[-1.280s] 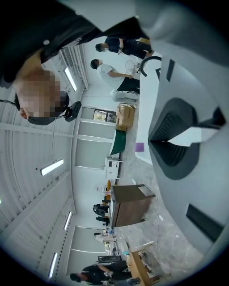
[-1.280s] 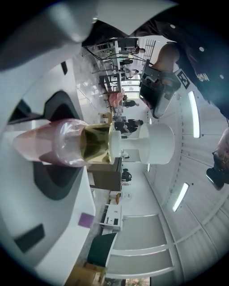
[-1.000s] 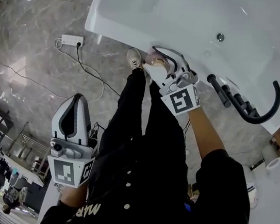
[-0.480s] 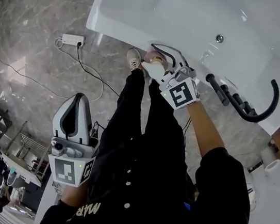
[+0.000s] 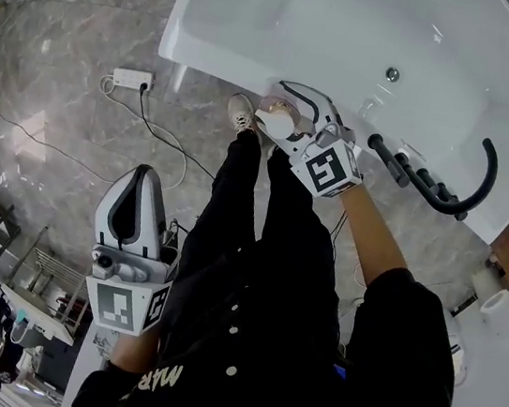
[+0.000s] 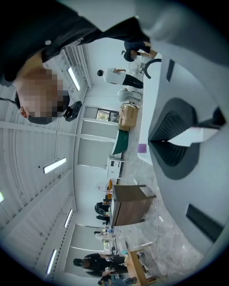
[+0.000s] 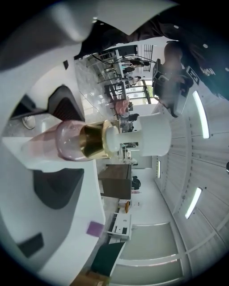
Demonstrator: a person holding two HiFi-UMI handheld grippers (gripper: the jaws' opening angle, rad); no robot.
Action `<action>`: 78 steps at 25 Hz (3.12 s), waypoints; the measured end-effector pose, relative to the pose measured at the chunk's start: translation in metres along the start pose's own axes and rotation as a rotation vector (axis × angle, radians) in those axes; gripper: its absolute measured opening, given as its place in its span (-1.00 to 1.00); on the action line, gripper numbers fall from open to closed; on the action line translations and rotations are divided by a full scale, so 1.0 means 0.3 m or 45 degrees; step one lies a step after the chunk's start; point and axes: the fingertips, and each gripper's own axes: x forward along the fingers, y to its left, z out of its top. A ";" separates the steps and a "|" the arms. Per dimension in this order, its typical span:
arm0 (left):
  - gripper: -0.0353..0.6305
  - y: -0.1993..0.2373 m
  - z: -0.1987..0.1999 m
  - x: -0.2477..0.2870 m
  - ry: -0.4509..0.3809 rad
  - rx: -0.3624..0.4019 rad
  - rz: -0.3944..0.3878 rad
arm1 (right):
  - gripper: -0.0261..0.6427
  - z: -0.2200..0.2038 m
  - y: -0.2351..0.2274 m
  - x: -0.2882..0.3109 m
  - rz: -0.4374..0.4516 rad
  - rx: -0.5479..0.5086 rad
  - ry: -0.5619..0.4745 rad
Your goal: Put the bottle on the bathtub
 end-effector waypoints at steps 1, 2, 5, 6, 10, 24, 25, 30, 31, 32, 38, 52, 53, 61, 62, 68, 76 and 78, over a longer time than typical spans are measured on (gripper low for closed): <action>-0.86 0.001 0.013 0.000 -0.011 0.001 0.000 | 0.04 0.017 -0.001 -0.016 -0.001 0.001 0.005; -0.86 0.001 0.030 -0.001 -0.024 0.004 -0.001 | 0.05 0.034 -0.002 -0.035 -0.004 0.002 0.008; -0.86 -0.005 0.103 -0.015 -0.068 0.018 -0.004 | 0.05 0.072 0.005 -0.115 -0.021 -0.006 0.013; -0.86 -0.009 0.134 -0.024 -0.086 0.022 -0.005 | 0.03 0.093 0.012 -0.152 -0.020 -0.007 0.018; -0.86 -0.011 0.245 -0.056 -0.163 0.050 -0.001 | -0.29 0.235 0.030 -0.320 -0.049 -0.040 0.031; -0.86 -0.025 0.464 -0.110 -0.324 0.130 -0.031 | -0.92 0.883 -0.109 -0.800 -0.478 0.113 -0.564; -0.86 -0.028 0.485 -0.116 -0.343 0.142 -0.030 | -0.92 0.906 -0.115 -0.820 -0.497 0.119 -0.566; -0.86 -0.018 0.579 -0.157 -0.424 0.177 0.003 | -0.92 1.030 -0.137 -0.945 -0.654 0.069 -0.586; -0.86 -0.014 0.591 -0.158 -0.433 0.178 0.006 | -0.92 1.048 -0.146 -0.972 -0.702 0.056 -0.591; -0.86 -0.011 0.603 -0.159 -0.441 0.182 0.006 | -0.92 1.060 -0.157 -1.000 -0.752 0.052 -0.595; -0.86 0.023 0.693 -0.155 -0.518 0.226 0.011 | -0.92 1.099 -0.246 -1.163 -0.967 0.143 -0.675; -0.86 0.062 0.767 -0.187 -0.626 0.255 0.080 | -0.91 1.079 -0.335 -1.354 -1.199 0.111 -0.701; -0.86 0.068 0.763 -0.190 -0.628 0.256 0.087 | -0.91 1.073 -0.336 -1.358 -1.204 0.103 -0.687; -0.86 0.092 0.727 -0.185 -0.602 0.261 0.129 | -0.91 0.997 -0.358 -1.360 -1.246 0.075 -0.593; -0.86 0.091 0.723 -0.185 -0.598 0.262 0.128 | -0.91 0.995 -0.355 -1.352 -1.241 0.068 -0.586; -0.86 0.080 0.714 -0.183 -0.588 0.262 0.123 | -0.91 1.006 -0.347 -1.328 -1.205 0.038 -0.580; -0.86 0.051 0.721 -0.191 -0.594 0.265 0.124 | -0.91 1.017 -0.346 -1.300 -1.152 0.022 -0.588; -0.86 0.047 0.717 -0.193 -0.592 0.263 0.125 | -0.91 1.014 -0.349 -1.303 -1.153 0.023 -0.595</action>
